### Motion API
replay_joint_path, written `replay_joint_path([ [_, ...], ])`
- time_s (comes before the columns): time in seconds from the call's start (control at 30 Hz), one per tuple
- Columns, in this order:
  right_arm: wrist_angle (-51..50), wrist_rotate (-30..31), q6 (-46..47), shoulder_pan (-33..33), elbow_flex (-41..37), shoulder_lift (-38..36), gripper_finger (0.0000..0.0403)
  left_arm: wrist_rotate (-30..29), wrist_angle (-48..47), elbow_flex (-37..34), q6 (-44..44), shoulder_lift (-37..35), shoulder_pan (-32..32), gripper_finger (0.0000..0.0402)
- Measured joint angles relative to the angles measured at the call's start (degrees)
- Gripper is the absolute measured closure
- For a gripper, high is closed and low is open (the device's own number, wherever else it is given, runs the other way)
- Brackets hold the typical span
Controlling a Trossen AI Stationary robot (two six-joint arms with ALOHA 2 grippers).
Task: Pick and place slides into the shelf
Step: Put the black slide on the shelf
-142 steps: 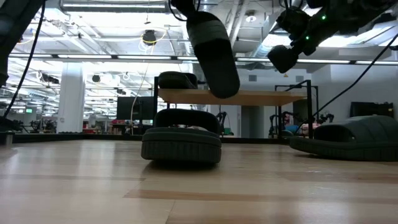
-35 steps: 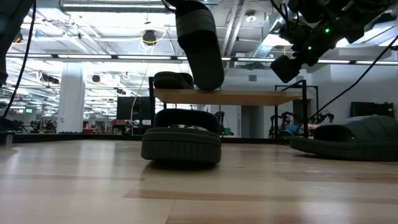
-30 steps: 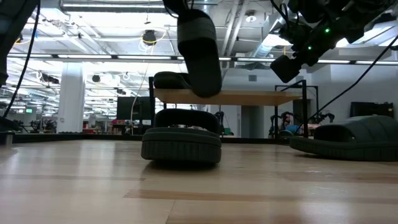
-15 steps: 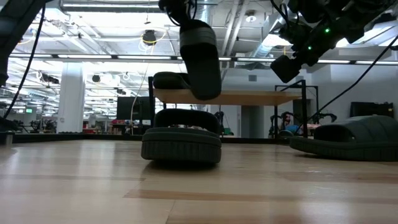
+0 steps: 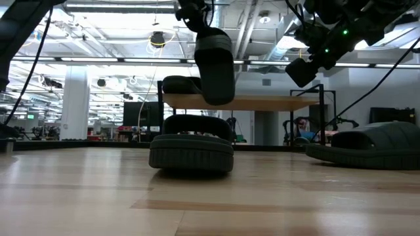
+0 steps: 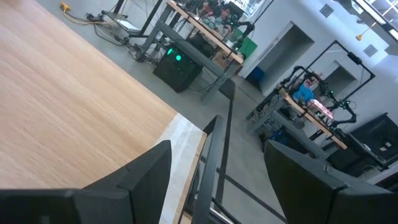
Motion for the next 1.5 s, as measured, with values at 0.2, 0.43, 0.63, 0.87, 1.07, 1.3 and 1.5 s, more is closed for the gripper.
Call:
replay_joint_path([
  [0.2,0.0,-2.0,0.5,0.0,0.0,0.0,0.0154,-0.3,1.6,0.0,1.6,0.7,-0.1,0.0372],
  [0.43,0.0,-2.6,1.0,0.0,0.0,0.0,0.0154,-1.8,2.3,0.0,1.8,1.0,-0.1,0.0371],
  [0.63,0.0,-2.6,1.0,0.0,0.0,0.0,0.0154,-1.9,4.5,-0.1,2.2,1.1,-0.1,0.0366],
  [0.87,0.0,-2.8,1.0,0.0,0.0,0.0,0.0154,-2.1,5.4,-0.1,2.2,1.1,-0.1,0.0366],
  [1.07,0.0,-2.8,1.0,0.0,0.0,0.0,0.0154,-2.3,5.4,-0.1,2.3,1.1,-0.1,0.0365],
  [1.3,0.5,-2.8,3.1,0.0,-2.4,0.0,0.0154,-2.6,5.0,-0.1,2.4,1.1,-0.5,0.0364],
  [1.5,0.4,-2.9,4.5,0.0,-3.6,0.0,0.0154,-2.9,5.6,-0.1,2.4,1.1,-1.0,0.0364],
])
